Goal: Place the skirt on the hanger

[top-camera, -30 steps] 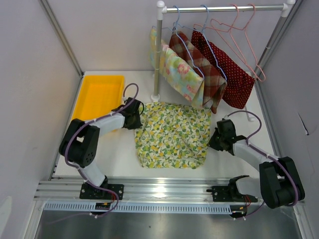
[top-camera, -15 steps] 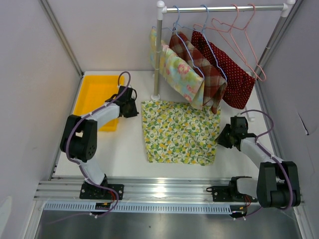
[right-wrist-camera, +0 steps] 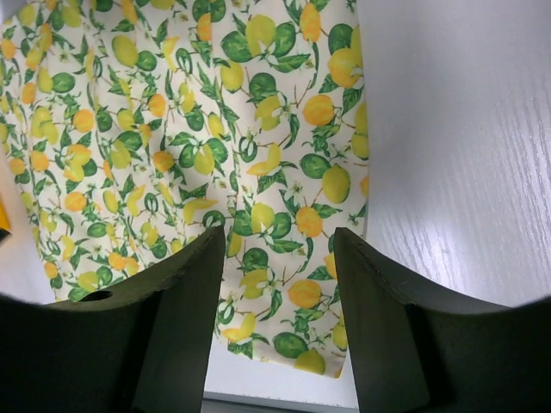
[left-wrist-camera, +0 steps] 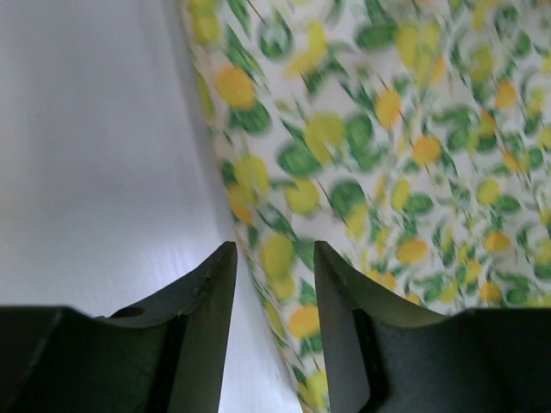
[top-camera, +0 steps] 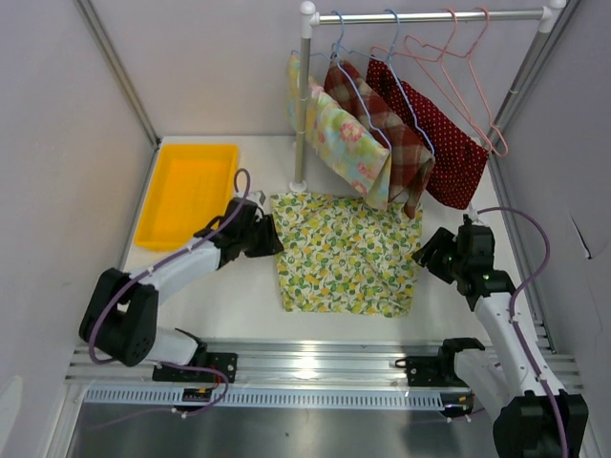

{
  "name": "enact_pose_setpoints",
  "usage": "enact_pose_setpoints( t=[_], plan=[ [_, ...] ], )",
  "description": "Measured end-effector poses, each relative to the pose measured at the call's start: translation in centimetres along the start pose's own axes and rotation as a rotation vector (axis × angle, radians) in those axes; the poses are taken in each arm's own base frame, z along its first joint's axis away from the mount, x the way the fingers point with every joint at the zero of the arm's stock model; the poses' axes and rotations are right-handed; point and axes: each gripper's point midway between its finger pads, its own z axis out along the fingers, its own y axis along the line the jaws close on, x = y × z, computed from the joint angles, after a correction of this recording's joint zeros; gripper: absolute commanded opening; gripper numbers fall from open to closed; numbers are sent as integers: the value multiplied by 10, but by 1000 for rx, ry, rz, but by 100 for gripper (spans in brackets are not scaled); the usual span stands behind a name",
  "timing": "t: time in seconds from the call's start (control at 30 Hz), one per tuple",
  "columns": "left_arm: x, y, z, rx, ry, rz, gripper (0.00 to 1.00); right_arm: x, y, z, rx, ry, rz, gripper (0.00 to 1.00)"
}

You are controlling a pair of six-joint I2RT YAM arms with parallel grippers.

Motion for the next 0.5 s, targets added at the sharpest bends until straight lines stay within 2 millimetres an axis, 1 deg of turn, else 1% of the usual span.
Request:
enact_pose_setpoints(
  t=[0.07,0.13,0.27,0.37,0.4,0.47,0.5],
  plan=[
    [24,-13,-10,47,9,18,50,2,2,-5,-13,4,-1,59],
    [47,-23,-15,77,32,35,52,7,3,-7,-17,19,-4,58],
    [82,-29,-17,80,82,62,51,16,6,-7,-24,49,-18,58],
    [99,-28,-18,70,105,70,44,22,13,-7,-41,68,-34,58],
    [102,-26,-20,66,108,67,36,24,14,-7,-45,72,-39,58],
    [103,-25,-24,64,100,60,28,27,17,-7,-51,81,-47,58],
    [102,-24,-26,64,92,57,19,28,17,-7,-50,82,-47,58]
  ],
)
